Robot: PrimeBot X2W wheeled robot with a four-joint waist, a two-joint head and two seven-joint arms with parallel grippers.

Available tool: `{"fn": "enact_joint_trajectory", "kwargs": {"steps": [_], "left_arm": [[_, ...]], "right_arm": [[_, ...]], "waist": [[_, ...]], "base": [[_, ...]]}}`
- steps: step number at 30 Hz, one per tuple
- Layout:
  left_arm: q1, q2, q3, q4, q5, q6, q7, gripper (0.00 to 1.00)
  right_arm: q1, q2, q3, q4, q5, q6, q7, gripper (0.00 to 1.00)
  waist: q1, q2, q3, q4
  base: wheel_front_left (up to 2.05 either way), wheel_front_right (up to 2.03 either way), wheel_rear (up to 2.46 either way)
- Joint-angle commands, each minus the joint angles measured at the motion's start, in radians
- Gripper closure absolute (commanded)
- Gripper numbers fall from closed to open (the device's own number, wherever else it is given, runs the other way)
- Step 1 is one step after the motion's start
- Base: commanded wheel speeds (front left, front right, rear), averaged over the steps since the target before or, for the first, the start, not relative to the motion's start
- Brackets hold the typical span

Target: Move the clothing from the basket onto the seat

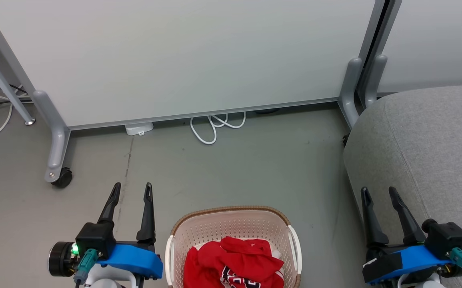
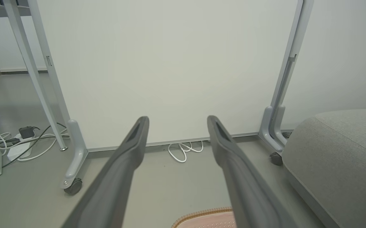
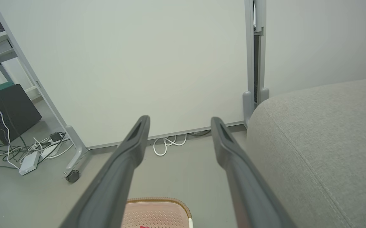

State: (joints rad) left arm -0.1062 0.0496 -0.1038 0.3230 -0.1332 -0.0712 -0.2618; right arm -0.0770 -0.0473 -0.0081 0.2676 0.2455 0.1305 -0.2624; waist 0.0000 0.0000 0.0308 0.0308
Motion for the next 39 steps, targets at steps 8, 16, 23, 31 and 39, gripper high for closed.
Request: {"fn": "enact_joint_trajectory", "kwargs": {"steps": [8,16,23,31,39], "left_arm": [[-0.078,0.002,-0.027,0.051,0.037,-0.032,-0.005,0.00],[-0.183,0.018,-0.076,0.152,0.069,-0.053,-0.004,0.00],[-0.315,0.057,-0.180,0.288,0.081,-0.061,-0.004,0.00],[-0.467,0.121,-0.386,0.459,0.040,-0.059,-0.004,0.00],[-0.612,0.144,-0.620,0.664,-0.042,-0.059,-0.004,0.00]], "right_arm": [[-0.029,-0.005,0.011,-0.009,-0.004,0.000,-0.004,0.00],[-0.072,-0.005,0.015,-0.016,-0.006,0.000,-0.004,0.00],[-0.139,-0.005,0.027,-0.032,-0.017,0.000,-0.003,0.00],[-0.213,-0.005,0.035,-0.051,-0.018,0.000,-0.002,0.00],[-0.280,-0.005,0.055,-0.065,-0.014,0.000,-0.002,0.00]], "waist": [[0.0000,0.0000,0.044,-0.015],[0.0000,0.0000,0.122,-0.048],[0.0000,0.0000,0.242,-0.091],[0.0000,0.0000,0.373,-0.135],[0.0000,0.0000,0.481,-0.169]], "base": [[0.00,0.00,0.00],[0.00,0.00,0.00],[0.00,0.00,0.00],[0.00,0.00,0.00],[0.00,0.00,0.00]]}}
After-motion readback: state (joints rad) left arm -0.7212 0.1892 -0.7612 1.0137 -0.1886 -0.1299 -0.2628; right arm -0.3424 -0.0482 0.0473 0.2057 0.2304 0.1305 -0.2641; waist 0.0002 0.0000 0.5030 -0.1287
